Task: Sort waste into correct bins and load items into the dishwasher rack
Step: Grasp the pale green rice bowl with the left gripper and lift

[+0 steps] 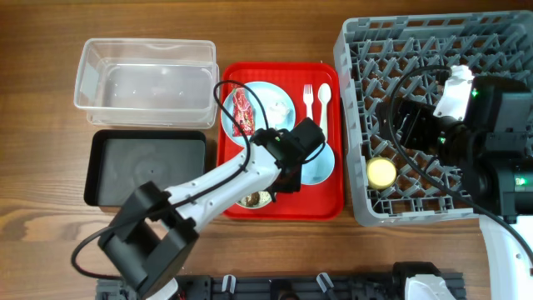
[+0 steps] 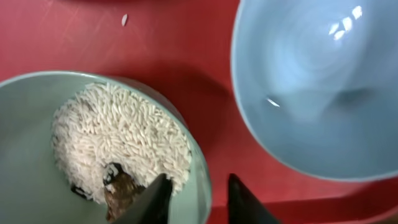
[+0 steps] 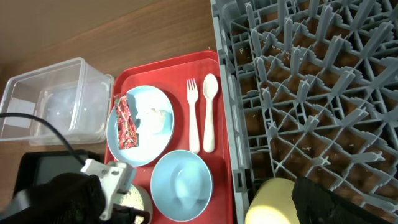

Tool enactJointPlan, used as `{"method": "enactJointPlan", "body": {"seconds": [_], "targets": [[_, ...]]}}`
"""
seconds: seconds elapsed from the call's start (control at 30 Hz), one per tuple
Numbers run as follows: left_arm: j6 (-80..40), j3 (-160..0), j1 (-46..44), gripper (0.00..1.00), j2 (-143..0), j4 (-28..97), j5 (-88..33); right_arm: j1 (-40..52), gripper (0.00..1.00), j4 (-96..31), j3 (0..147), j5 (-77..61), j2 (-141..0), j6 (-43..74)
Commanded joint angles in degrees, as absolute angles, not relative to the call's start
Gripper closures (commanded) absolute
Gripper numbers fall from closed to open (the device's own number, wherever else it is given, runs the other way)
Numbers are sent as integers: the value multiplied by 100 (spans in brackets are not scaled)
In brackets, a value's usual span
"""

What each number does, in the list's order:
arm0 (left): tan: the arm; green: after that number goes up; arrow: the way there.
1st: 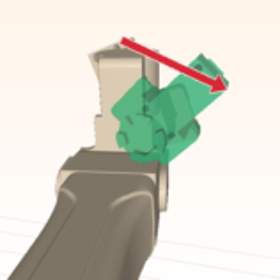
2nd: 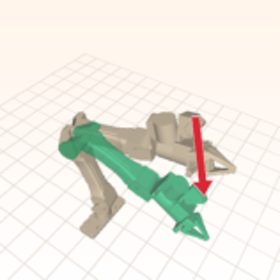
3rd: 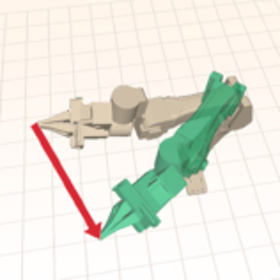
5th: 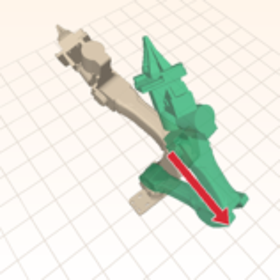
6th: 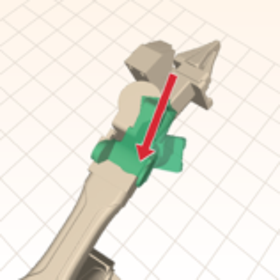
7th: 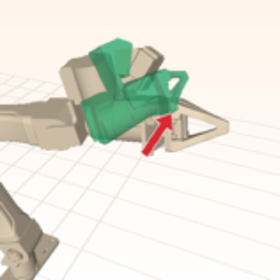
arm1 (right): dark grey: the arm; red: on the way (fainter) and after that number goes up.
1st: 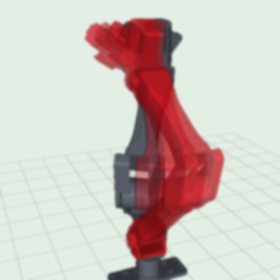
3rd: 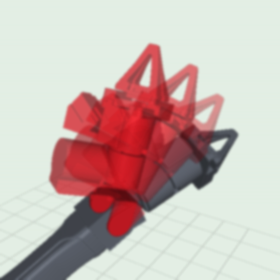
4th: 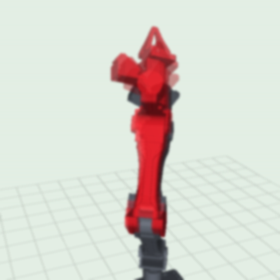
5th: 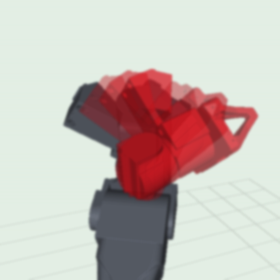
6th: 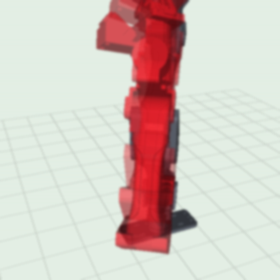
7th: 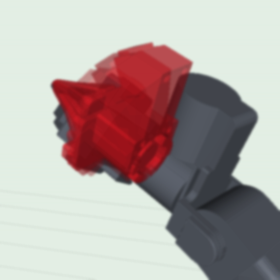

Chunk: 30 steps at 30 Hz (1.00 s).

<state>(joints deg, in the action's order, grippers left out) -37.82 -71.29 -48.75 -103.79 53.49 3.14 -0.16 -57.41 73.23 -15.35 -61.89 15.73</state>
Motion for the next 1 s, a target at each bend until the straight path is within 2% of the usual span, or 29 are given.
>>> {"method": "enactJointPlan", "body": {"seconds": [0.0, 0.07, 0.23, 0.4, 0.43, 0.53, 0.8, 0.97], "targets": [[-3621, -7043, -4901, 88, -10645, 5308, 486, -19, 0, -5734, 7354, -1444, -6215, 1500], [-3623, -7043, -4901, 93, -10645, 5231, 528, -19, 0, -5721, 7354, -1444, -6215, 1505], [-3625, -7041, -4901, 95, -10654, 5137, 523, -19, 0, -5723, 7354, -1446, -6215, 1518], [-3629, -6890, -4912, 80, -10667, 5024, 523, -19, 0, -5723, 7354, -1446, -6215, 1520], [-3636, -6820, -4912, 80, -10667, 4963, 521, -19, 0, -5723, 7354, -1446, -6215, 1518], [-3647, -6746, -4912, 96, -10667, 4967, 521, -19, 0, -5728, 7354, -1446, -6215, 1520], [-3804, -6836, -4742, 96, -10160, 5367, 344, -19, 0, -5725, 7354, -1444, -6215, 1518], [-3590, -6934, -4064, 96, -8932, 5533, -576, -19, 1, -5714, 7354, -1444, -6215, 1520]]}}
